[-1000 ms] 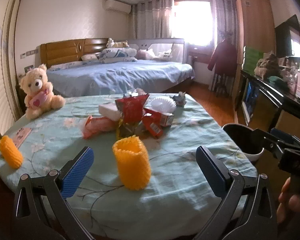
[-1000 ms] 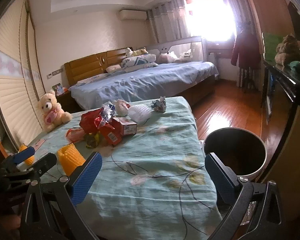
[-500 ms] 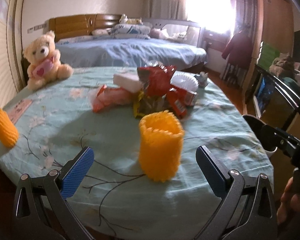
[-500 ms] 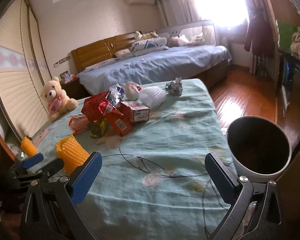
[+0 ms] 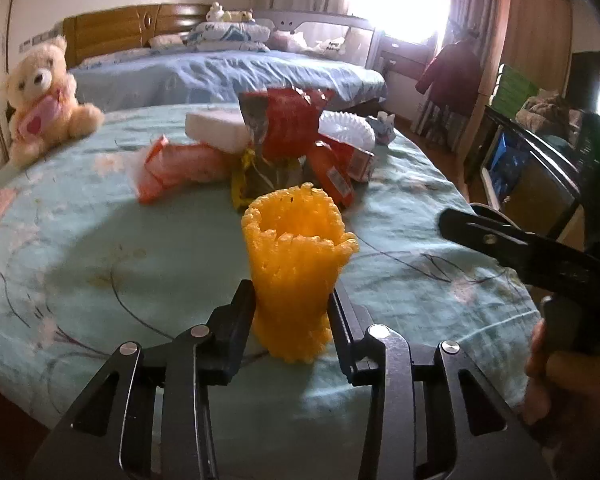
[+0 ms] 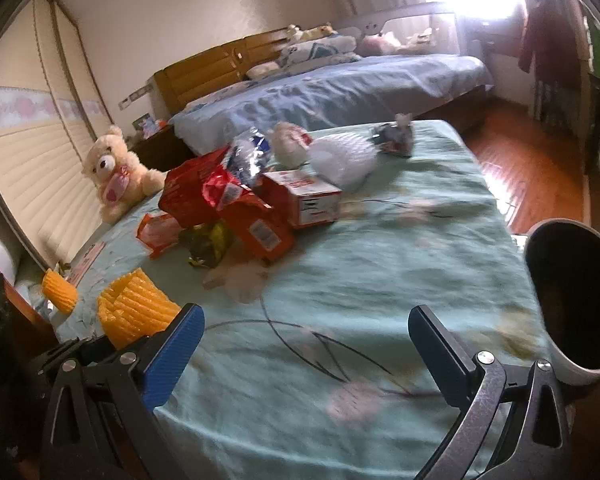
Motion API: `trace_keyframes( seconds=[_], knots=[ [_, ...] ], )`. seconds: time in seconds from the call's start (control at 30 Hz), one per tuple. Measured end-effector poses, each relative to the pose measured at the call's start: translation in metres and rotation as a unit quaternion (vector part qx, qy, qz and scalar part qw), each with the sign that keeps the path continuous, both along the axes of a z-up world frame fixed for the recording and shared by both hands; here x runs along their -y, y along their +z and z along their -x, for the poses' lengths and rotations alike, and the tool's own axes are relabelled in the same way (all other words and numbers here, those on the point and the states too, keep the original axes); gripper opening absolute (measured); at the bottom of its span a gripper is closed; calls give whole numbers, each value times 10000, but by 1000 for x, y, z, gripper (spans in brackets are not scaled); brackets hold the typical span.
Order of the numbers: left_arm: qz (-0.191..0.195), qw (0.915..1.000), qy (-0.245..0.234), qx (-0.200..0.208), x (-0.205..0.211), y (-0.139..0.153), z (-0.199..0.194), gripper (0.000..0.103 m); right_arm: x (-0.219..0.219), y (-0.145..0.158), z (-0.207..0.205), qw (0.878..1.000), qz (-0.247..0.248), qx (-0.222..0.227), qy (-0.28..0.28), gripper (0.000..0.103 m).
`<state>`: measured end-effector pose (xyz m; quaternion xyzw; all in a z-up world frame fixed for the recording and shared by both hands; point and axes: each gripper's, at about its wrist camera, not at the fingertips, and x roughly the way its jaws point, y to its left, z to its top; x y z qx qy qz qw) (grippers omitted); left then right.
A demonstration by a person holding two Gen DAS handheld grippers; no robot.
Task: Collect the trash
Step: 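Grasp the yellow foam net with the left tool while the right tool grasps a red snack bag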
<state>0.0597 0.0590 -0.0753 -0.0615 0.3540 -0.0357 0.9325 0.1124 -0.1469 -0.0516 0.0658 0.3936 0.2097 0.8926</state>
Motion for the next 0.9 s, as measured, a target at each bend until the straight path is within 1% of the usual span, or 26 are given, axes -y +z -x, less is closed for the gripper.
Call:
trace_keyframes(
  seconds=[0.07, 0.13, 0.2, 0.3, 0.37, 0.57, 0.63, 0.67, 0.73, 0.77, 0.8, 0.9],
  knots=[
    [-8, 9999, 77, 76, -6, 4, -1, 33, -10, -2, -6, 9999, -2, -19, 120, 97],
    [21, 9998, 161, 89, -14, 6, -4, 33, -19, -6, -15, 9998, 34, -76, 197, 89],
    [35, 9996, 270, 87, -23, 6, -7, 33, -27, -11, -25, 9995, 29, -174, 261, 76],
    [106, 9992, 372, 23, -34, 3, -15, 33, -39, -16, -41, 9991, 82, -271, 308, 67],
    [123, 9991, 402, -16, -37, 0, -18, 33, -47, -20, -52, 9987, 109, -330, 368, 64],
    [166, 9992, 370, -47, -39, -1, -28, 33, -70, -29, -77, 9969, 346, -484, 521, 63],
    [183, 9992, 353, -55, -39, -1, -29, 33, -73, -32, -84, 9961, 404, -553, 552, 50],
    [190, 9992, 345, -60, -38, -1, -30, 33, -73, -34, -86, 9958, 416, -595, 550, 40],
    [194, 9993, 324, -67, -37, 0, -31, 32, -69, -34, -87, 9963, 330, -593, 536, 32],
    [193, 9993, 313, -62, -36, 0, -30, 32, -67, -33, -84, 9964, 312, -591, 525, 22],
    [197, 9994, 297, -53, -34, 1, -29, 32, -63, -32, -82, 9966, 298, -589, 502, 16],
    [215, 9996, 203, -43, -28, 3, -30, 33, -50, -29, -72, 9969, 183, -616, 456, 14]
  ],
)
